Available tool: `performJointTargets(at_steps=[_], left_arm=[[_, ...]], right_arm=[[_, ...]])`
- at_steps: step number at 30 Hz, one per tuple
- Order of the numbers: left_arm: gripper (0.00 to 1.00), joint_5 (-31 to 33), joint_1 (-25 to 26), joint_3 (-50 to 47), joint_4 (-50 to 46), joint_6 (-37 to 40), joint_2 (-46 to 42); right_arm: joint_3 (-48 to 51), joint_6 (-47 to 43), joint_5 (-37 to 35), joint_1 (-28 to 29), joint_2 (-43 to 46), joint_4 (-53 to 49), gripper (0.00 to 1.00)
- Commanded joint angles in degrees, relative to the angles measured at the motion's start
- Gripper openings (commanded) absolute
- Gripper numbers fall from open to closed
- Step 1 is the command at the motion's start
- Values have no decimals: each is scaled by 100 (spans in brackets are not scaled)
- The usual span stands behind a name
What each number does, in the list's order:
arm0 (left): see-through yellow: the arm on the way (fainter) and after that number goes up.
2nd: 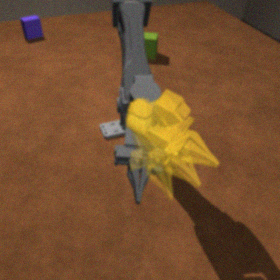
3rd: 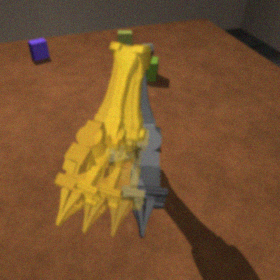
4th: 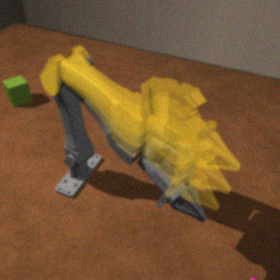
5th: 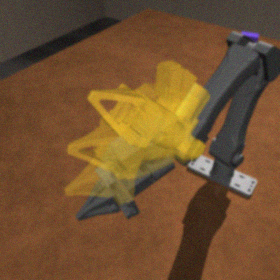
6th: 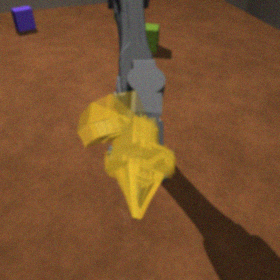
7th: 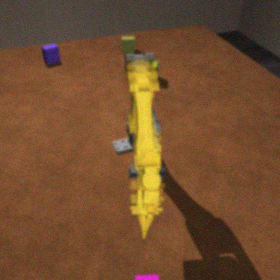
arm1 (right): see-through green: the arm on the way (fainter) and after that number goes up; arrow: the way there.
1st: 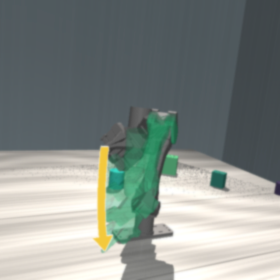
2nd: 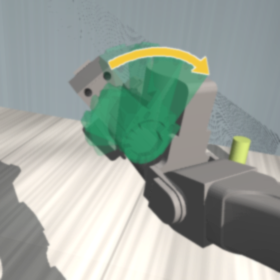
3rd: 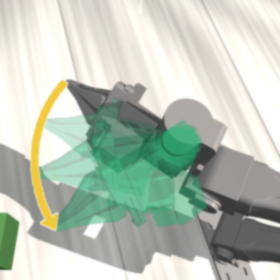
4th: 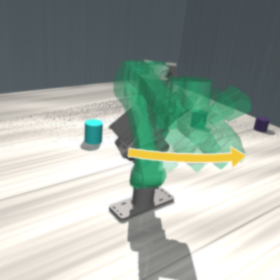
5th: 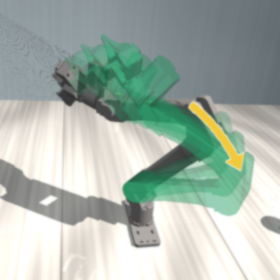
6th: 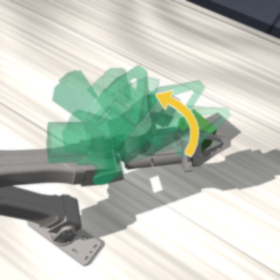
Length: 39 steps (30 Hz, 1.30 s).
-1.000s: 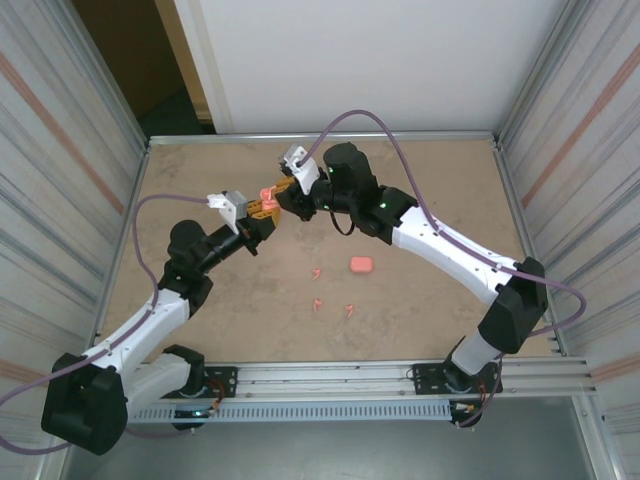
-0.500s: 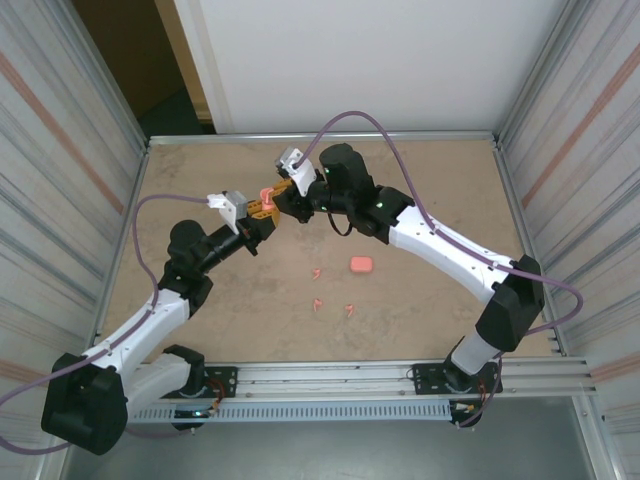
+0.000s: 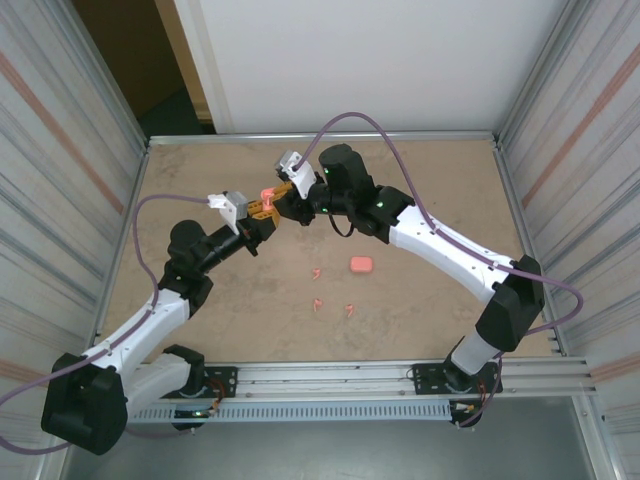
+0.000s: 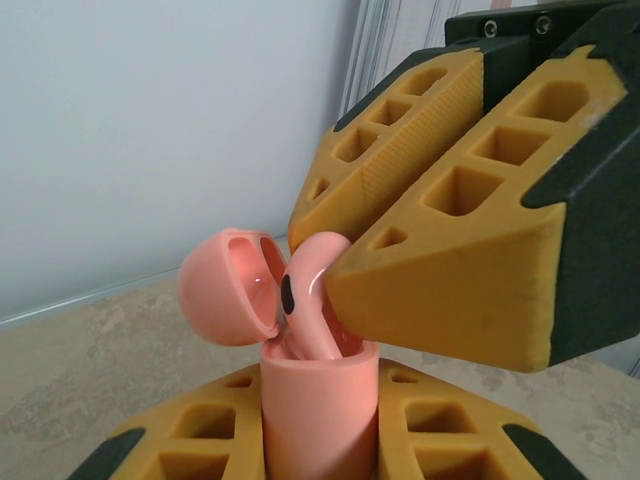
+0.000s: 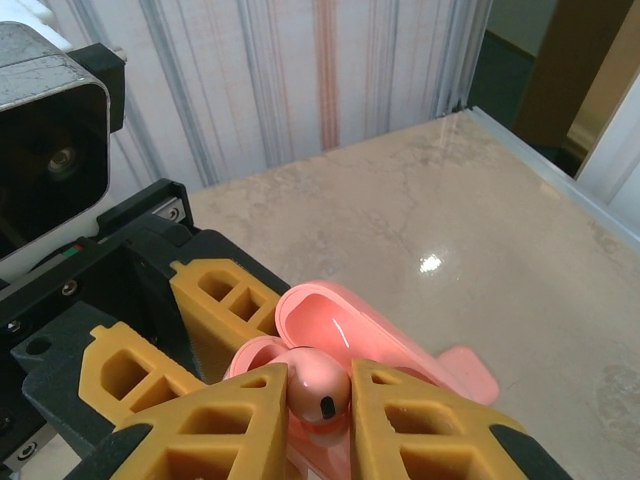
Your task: Insert the wireless bluetooth earbuds into the charging case
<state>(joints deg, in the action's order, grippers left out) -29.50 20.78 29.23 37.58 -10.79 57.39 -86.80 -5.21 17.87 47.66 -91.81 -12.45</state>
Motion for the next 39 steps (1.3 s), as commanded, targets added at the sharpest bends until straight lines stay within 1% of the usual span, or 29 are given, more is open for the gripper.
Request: performJointTargets(at_steps=[1,7,10,12,15,26,33,39], left_arm=[[0,-53,17,-35,232,-79,-53],[0,-50,17,-33,230,-73,-76],[0,-49,21,-32,226,-68,-81],[0,-48,19,-32,230,-72,-79],[0,-51,22,-32,223,-65,-97],[0,-42,20,-14,223,-43,-123],[0,14,18,-15,207,-29,-148],[0,167,17,-14,67,37,-271]], right_arm=[[-251,-85,217,43,-48,-103,20],[-303,-61,227,42,-48,-116,22],[-374,-32,230,42,-26,-123,26],[-414,-35,235,42,-3,-114,32],[-456,-24,226,30,38,-104,37],[-404,29,90,-65,297,-1,44],[-83,234,-10,-203,576,143,51],[412,445,-69,-378,952,307,60]])
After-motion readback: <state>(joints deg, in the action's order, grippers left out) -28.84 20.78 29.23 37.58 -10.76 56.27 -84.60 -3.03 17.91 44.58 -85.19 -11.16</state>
